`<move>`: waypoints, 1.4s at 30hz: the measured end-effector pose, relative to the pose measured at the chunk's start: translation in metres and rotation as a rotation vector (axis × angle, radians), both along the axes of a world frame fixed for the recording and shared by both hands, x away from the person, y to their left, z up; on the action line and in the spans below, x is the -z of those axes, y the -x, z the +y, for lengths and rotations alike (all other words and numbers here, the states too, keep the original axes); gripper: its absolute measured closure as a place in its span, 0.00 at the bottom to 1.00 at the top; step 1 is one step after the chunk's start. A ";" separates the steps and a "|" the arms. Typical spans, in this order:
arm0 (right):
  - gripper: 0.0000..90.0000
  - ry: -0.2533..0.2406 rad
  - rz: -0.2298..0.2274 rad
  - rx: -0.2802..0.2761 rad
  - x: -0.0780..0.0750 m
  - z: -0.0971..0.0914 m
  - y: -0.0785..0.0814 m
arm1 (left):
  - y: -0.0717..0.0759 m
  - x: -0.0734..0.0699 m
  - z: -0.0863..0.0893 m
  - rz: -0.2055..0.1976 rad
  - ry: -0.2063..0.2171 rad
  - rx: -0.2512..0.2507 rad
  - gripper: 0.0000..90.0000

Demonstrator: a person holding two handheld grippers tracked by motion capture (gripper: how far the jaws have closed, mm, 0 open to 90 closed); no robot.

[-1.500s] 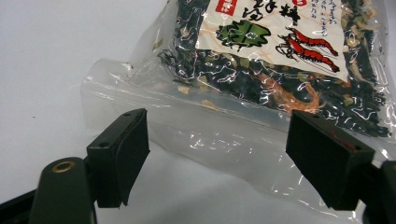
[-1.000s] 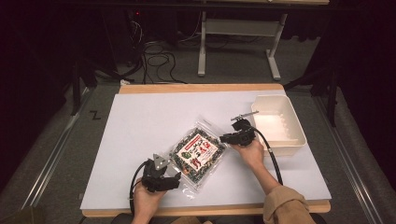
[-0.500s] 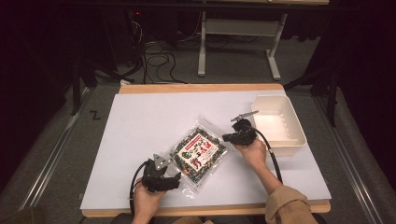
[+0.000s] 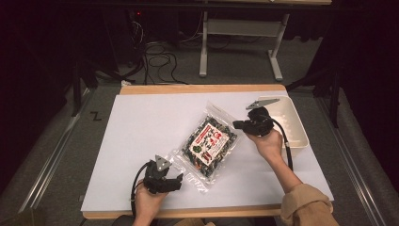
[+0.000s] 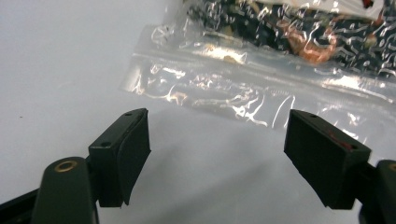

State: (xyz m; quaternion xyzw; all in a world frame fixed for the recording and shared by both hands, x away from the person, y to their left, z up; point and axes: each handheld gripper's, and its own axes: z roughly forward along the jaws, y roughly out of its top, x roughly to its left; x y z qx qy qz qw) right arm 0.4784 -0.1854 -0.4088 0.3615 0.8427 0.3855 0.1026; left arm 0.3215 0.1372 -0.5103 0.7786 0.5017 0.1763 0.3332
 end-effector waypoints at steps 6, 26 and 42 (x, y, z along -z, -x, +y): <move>0.99 -0.007 -0.035 -0.019 -0.020 0.001 0.004 | 0.001 -0.001 0.001 -0.004 0.008 -0.006 0.26; 1.00 -0.027 -0.169 -0.079 -0.104 0.000 0.026 | 0.002 0.000 0.001 -0.003 -0.007 0.003 0.26; 1.00 0.013 -0.200 -0.062 -0.138 0.000 0.027 | 0.002 -0.002 -0.002 -0.017 -0.013 0.006 0.27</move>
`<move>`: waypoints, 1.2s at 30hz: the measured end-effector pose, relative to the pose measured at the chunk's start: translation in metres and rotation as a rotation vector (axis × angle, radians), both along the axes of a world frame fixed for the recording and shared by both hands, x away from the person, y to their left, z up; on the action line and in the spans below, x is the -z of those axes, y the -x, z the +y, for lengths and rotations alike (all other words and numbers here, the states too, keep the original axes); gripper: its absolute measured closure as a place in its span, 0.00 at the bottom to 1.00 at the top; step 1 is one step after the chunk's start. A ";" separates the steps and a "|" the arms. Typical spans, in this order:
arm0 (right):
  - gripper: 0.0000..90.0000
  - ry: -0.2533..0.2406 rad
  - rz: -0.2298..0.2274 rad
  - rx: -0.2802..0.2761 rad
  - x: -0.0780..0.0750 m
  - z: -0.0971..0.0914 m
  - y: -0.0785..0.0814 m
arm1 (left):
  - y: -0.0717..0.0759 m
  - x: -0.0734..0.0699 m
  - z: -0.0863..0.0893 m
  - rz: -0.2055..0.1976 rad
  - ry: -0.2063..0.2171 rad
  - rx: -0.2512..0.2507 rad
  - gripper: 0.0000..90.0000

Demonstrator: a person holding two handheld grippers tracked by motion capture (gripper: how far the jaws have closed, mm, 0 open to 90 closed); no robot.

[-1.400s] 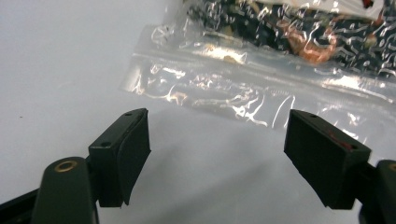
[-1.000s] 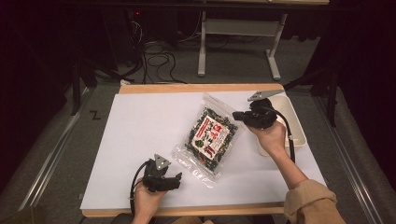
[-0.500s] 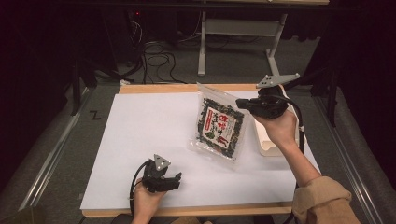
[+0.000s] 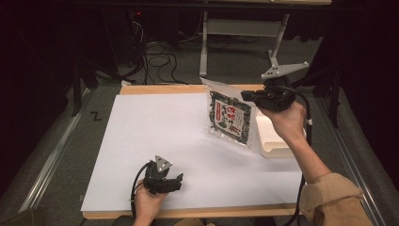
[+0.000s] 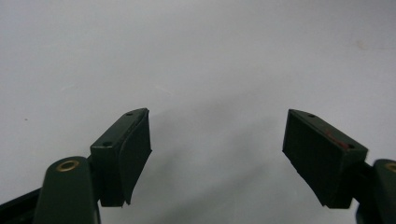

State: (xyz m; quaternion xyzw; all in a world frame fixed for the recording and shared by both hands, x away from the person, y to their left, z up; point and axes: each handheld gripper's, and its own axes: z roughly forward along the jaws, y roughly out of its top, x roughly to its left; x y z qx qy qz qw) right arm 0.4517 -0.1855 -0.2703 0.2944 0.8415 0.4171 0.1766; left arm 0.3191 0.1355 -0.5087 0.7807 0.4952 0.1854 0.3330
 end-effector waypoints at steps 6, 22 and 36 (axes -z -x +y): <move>1.00 -0.002 -0.004 0.021 -0.018 -0.001 -0.001 | 0.001 0.001 0.001 0.003 0.003 -0.005 0.27; 1.00 0.003 -0.035 0.138 -0.053 -0.033 -0.007 | 0.000 0.001 -0.001 0.006 0.004 0.001 0.27; 1.00 0.015 -0.087 0.274 -0.056 -0.069 -0.014 | 0.001 0.000 0.001 -0.001 0.007 -0.005 0.27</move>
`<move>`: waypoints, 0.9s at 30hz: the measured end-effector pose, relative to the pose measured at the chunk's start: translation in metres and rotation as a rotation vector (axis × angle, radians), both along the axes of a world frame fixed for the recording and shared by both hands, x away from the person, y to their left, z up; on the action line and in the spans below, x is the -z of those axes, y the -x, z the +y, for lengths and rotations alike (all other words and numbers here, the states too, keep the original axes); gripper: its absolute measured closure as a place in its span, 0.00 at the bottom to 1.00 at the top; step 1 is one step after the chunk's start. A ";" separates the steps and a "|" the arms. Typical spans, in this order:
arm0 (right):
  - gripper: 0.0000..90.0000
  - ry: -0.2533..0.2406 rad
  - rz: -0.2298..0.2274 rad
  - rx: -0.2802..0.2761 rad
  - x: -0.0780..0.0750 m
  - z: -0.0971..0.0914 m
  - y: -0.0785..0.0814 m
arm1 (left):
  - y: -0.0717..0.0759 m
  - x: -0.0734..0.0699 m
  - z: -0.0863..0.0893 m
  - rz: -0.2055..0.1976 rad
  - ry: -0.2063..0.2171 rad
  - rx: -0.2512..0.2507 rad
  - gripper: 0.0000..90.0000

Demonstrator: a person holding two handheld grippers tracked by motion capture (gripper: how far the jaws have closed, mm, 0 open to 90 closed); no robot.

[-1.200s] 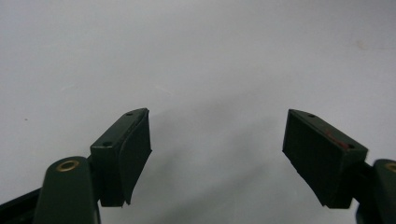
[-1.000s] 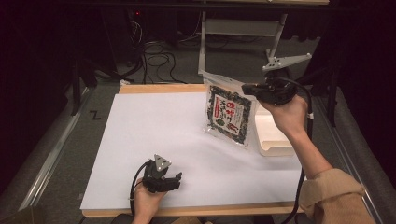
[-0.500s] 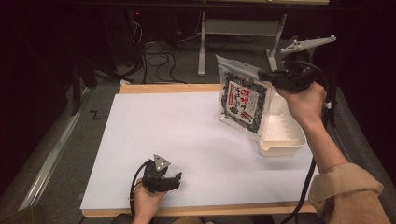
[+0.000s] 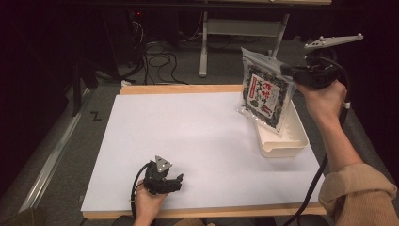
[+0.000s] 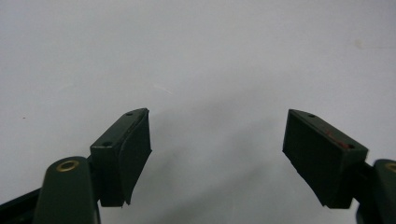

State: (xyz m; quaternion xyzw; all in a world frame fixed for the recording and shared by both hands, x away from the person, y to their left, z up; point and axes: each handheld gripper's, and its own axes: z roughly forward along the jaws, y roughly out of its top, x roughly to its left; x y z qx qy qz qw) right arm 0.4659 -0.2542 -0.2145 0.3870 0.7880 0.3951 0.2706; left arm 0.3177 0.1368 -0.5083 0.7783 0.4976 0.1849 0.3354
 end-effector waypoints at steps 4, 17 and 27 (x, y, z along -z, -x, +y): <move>1.00 -0.003 -0.007 0.018 -0.001 -0.008 -0.001 | 0.000 0.000 0.000 0.003 0.002 -0.002 0.27; 1.00 -0.011 -0.013 0.108 -0.002 -0.033 -0.007 | -0.002 0.001 0.000 0.004 0.002 -0.003 0.27; 1.00 0.017 -0.012 0.152 0.000 -0.048 -0.010 | -0.001 0.000 0.002 0.002 0.006 -0.015 0.27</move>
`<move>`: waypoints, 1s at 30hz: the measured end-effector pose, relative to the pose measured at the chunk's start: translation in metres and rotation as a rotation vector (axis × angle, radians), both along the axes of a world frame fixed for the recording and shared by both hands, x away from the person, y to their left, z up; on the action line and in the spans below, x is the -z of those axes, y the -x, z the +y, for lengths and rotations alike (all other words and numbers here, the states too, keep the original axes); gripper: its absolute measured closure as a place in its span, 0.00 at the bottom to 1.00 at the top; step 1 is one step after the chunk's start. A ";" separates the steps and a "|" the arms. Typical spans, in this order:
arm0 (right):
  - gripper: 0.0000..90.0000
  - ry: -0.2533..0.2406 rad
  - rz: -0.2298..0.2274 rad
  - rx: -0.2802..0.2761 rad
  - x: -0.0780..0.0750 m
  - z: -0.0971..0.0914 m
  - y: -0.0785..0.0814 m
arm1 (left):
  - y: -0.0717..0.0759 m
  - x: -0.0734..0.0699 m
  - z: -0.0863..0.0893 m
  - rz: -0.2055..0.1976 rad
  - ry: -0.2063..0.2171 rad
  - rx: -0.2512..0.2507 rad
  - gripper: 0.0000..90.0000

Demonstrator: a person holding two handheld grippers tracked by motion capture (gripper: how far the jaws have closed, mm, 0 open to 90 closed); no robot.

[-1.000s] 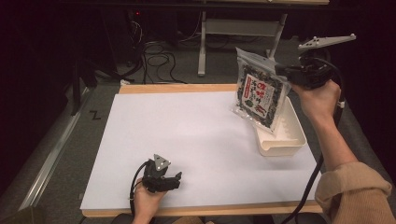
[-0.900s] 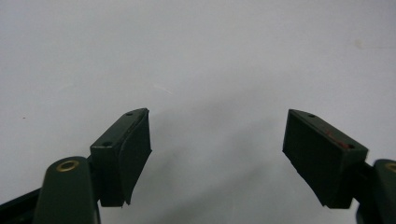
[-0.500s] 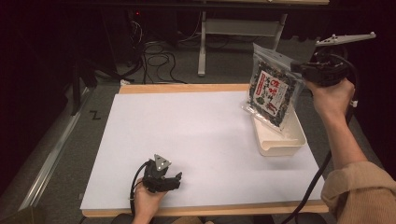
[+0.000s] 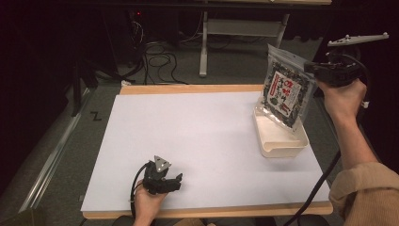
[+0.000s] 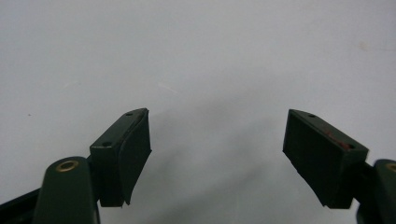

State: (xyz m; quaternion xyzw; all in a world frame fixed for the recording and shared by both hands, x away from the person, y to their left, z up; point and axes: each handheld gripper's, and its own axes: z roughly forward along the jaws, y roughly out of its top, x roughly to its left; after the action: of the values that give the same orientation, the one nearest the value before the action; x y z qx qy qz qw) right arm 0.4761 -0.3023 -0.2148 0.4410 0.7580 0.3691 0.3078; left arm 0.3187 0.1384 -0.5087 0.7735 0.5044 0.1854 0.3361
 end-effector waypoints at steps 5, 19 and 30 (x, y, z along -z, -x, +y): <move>1.00 0.012 0.010 0.015 0.003 -0.003 0.000 | 0.000 0.000 -0.002 0.003 -0.007 0.009 0.27; 1.00 0.041 0.038 0.024 0.017 0.002 -0.016 | 0.000 0.000 0.002 -0.003 0.001 -0.018 0.26; 1.00 0.046 0.061 0.026 0.040 0.000 -0.029 | -0.001 0.001 0.003 -0.002 0.002 -0.026 0.26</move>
State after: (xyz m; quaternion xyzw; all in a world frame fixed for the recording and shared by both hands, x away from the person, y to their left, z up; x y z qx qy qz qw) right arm 0.5049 -0.3021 -0.2548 0.4546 0.7695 0.3338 0.2996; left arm 0.3199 0.1414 -0.5092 0.7665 0.5140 0.1902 0.3349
